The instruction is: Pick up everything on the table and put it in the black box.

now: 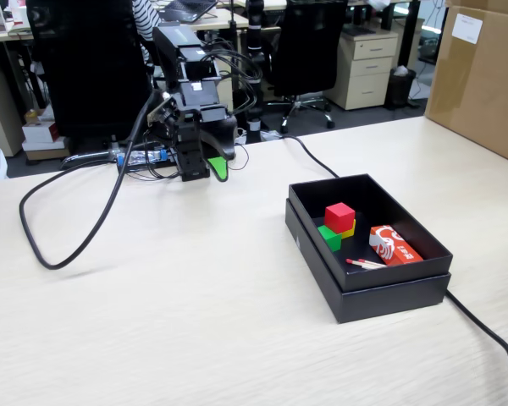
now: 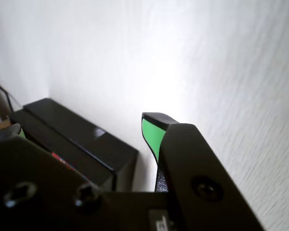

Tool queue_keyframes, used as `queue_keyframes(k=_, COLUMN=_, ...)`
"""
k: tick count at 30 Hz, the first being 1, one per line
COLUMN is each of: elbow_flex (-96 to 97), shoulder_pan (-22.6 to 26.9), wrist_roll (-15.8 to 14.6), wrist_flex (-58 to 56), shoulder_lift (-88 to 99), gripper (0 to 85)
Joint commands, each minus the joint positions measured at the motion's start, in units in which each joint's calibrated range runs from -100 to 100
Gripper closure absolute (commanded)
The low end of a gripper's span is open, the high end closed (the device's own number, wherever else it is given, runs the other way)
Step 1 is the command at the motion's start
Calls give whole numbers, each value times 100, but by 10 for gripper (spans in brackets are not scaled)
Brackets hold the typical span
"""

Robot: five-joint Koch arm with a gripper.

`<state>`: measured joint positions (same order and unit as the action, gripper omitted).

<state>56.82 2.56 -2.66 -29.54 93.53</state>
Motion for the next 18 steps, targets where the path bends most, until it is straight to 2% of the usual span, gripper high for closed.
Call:
queue_keyframes(k=1, elbow_flex=428, shoulder_pan=-78, wrist_roll=44, wrist_flex=963, shoulder_lift=555, gripper=367)
queue_keyframes(k=6, elbow_flex=1625, shoulder_pan=-220, wrist_roll=205, wrist_flex=1999, shoulder_lift=647, gripper=367)
queue_keyframes(k=18, elbow_flex=3284, shoulder_pan=-234, wrist_roll=249, wrist_flex=3468, shoulder_lift=647, gripper=374)
